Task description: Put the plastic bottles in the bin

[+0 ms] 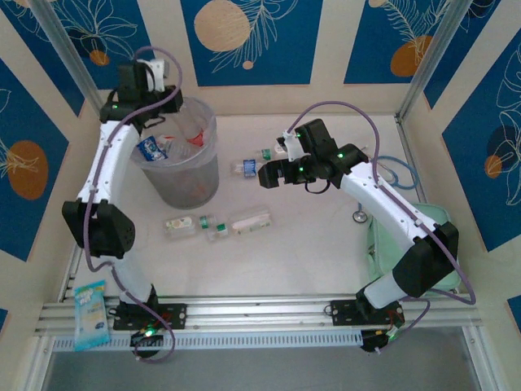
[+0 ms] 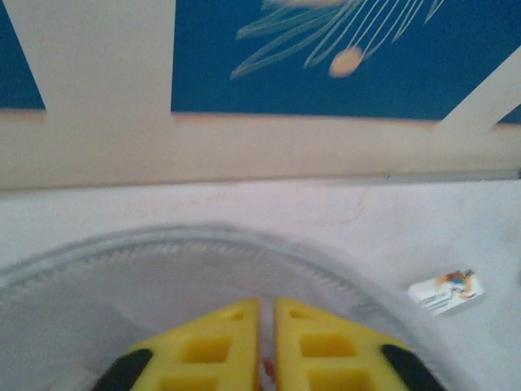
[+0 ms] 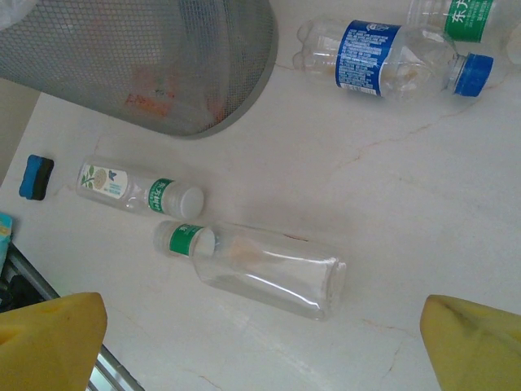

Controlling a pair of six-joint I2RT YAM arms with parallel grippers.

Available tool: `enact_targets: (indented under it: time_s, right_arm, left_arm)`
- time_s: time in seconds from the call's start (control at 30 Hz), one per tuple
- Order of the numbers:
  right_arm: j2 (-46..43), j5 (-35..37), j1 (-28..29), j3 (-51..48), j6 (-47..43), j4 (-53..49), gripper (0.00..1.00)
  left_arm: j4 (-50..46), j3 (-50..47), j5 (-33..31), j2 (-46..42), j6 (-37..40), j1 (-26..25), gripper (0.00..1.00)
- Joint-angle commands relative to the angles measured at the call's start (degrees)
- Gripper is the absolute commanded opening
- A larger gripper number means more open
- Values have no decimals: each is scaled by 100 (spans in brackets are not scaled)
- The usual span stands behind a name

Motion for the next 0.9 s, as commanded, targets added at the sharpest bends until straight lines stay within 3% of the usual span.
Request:
enact_targets:
  time_s: [0.0, 0.2, 0.37, 0.53, 0.67, 0.87]
  right_arm:
    - [9, -103, -13, 11, 94, 36, 99]
    - [84, -64, -19, 148, 119, -78, 99]
    - [75, 3, -24, 104, -333, -207, 99]
    - [133, 0, -81, 95, -768, -328, 99]
    - [232, -173, -81, 121, -972, -376, 99]
    - [246, -221, -79, 100, -1140, -459, 97]
  left_arm:
    - [400, -845, -36, -47, -327, -25, 7]
    - [550, -997, 167, 84, -502, -34, 7]
    - [-281, 202, 163, 41, -63, -26, 48]
    - [-1383, 1661, -157, 67, 501, 78, 69]
    - [-1720, 1842, -445, -69, 681, 404, 69]
    - [-1464, 881, -518, -509, 542, 1089, 51]
